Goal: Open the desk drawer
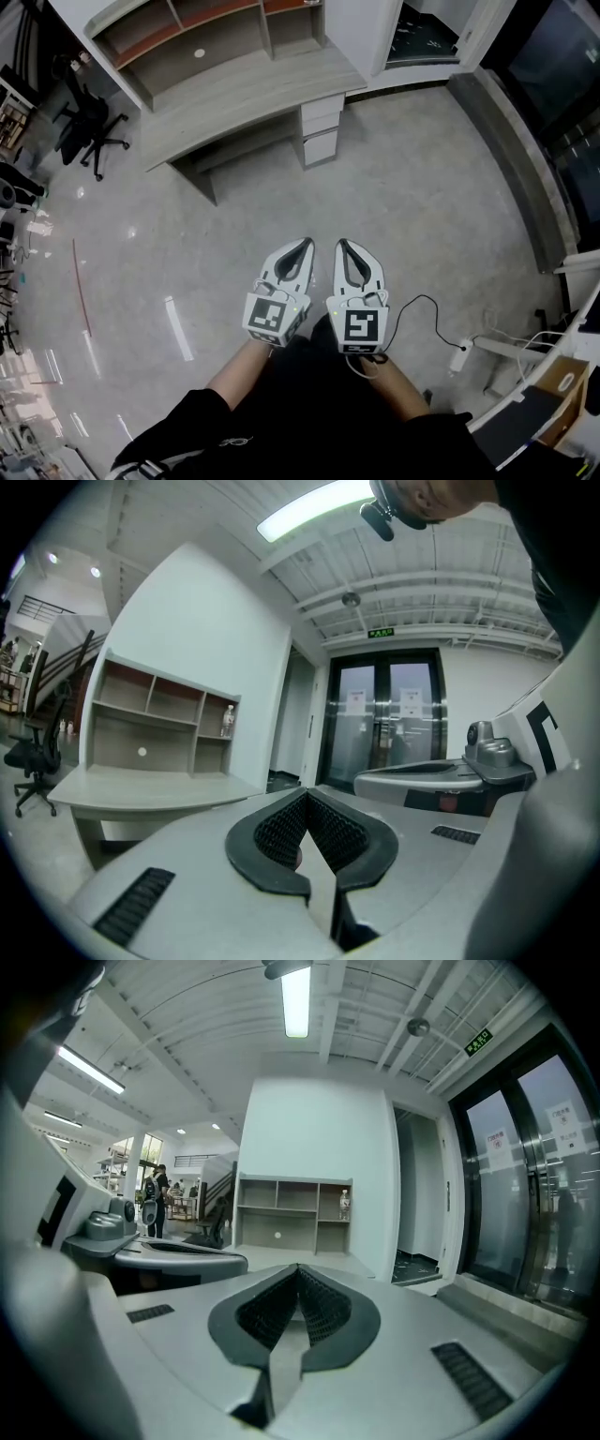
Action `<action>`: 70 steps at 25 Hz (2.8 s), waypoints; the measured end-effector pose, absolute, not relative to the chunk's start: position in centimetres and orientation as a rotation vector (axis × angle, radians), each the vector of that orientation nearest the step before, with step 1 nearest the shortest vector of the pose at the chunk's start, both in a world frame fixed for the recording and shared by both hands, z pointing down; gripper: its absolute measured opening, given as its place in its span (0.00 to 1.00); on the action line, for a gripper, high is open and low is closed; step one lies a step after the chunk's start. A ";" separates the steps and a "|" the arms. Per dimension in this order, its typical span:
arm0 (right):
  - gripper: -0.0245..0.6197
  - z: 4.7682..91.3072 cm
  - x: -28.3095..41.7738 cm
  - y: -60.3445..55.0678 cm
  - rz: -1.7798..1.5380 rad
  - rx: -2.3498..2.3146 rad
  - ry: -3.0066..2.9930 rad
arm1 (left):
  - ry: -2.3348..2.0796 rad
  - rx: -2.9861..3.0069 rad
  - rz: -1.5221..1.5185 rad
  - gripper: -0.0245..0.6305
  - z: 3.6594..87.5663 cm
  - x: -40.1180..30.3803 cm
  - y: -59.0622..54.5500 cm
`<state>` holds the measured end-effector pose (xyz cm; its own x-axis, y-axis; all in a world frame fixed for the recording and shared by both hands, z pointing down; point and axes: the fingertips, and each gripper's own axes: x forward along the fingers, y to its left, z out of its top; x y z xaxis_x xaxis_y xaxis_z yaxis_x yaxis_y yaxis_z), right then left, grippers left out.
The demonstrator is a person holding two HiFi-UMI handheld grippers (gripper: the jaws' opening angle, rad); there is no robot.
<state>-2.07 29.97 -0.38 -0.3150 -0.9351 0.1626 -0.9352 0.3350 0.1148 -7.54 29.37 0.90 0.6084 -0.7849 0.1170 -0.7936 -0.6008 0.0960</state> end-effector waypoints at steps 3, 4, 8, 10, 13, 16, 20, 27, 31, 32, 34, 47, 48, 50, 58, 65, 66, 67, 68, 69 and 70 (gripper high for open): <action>0.05 0.0 0.4 28.2 0.019 1.701 -2.395 | -1.318 2.689 0.111 0.04 1.2 -4.9 27.7; 0.05 0.3 1.2 27.8 0.045 1.703 -2.391 | -1.317 2.686 0.116 0.04 1.3 -4.2 27.2; 0.05 1.1 4.0 26.3 0.089 1.683 -2.394 | -1.337 2.663 0.132 0.04 1.7 -1.7 25.4; 0.05 1.4 5.2 25.7 0.074 1.666 -2.404 | -1.353 2.658 0.141 0.04 1.7 -0.6 24.7; 0.05 1.6 6.6 25.0 0.083 1.659 -2.415 | -1.365 2.667 0.167 0.04 1.8 0.8 24.0; 0.05 1.9 7.5 24.6 0.121 1.669 -2.419 | -1.372 2.669 0.195 0.04 1.8 1.4 23.5; 0.05 2.3 8.0 23.9 0.098 1.654 -2.429 | -1.390 2.663 0.206 0.04 1.8 1.7 22.6; 0.05 2.5 8.4 22.0 0.112 1.648 -2.415 | -1.386 2.657 0.201 0.04 2.4 2.4 20.8; 0.05 2.9 8.1 20.4 0.114 1.631 -2.403 | -1.389 2.650 0.200 0.04 2.7 1.8 19.0; 0.05 2.9 7.9 19.9 0.117 1.627 -2.401 | -1.392 2.645 0.199 0.04 2.7 1.7 18.4; 0.05 3.0 7.6 18.9 0.125 1.619 -2.399 | -1.398 2.632 0.196 0.04 2.8 1.1 17.1; 0.05 4.2 2.2 9.7 0.143 1.593 -2.383 | -1.349 2.668 0.218 0.04 3.5 -3.0 8.2; 0.05 4.4 1.9 8.7 0.157 1.601 -2.378 | -1.338 2.680 0.218 0.04 3.5 -3.2 7.2; 0.05 4.7 1.2 6.8 0.172 1.610 -2.373 | -1.318 2.695 0.221 0.04 3.6 -3.6 5.3; 0.05 7.8 0.0 0.8 0.227 1.647 -2.372 | -1.270 2.725 0.258 0.04 6.5 -4.5 0.0; 0.05 13.6 2.0 -3.7 0.284 1.598 -2.390 | -1.311 2.684 0.288 0.04 12.3 -2.7 -4.7; 0.05 14.6 2.5 -4.6 0.293 1.592 -2.394 | -1.322 2.689 0.290 0.04 13.1 -2.2 -5.5; 0.05 15.7 2.9 -5.6 0.302 1.587 -2.399 | -1.334 2.695 0.293 0.04 13.8 -1.7 -6.5; 0.05 16.6 3.2 -6.6 0.310 1.581 -2.403 | -1.345 2.698 0.296 0.04 14.4 -1.3 -7.4; 0.05 17.5 3.4 -7.6 0.316 1.574 -2.409 | -1.352 2.699 0.301 0.04 15.1 -1.1 -8.3; 0.05 18.4 3.6 -8.4 0.318 1.568 -2.416 | -1.358 2.697 0.303 0.04 15.8 -1.0 -9.1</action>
<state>3.57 -8.37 18.35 -0.3934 -0.8625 0.3184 -0.9155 0.3993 -0.0495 -0.99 -9.11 15.78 0.5810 -0.7823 0.2246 -0.8036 -0.5952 0.0056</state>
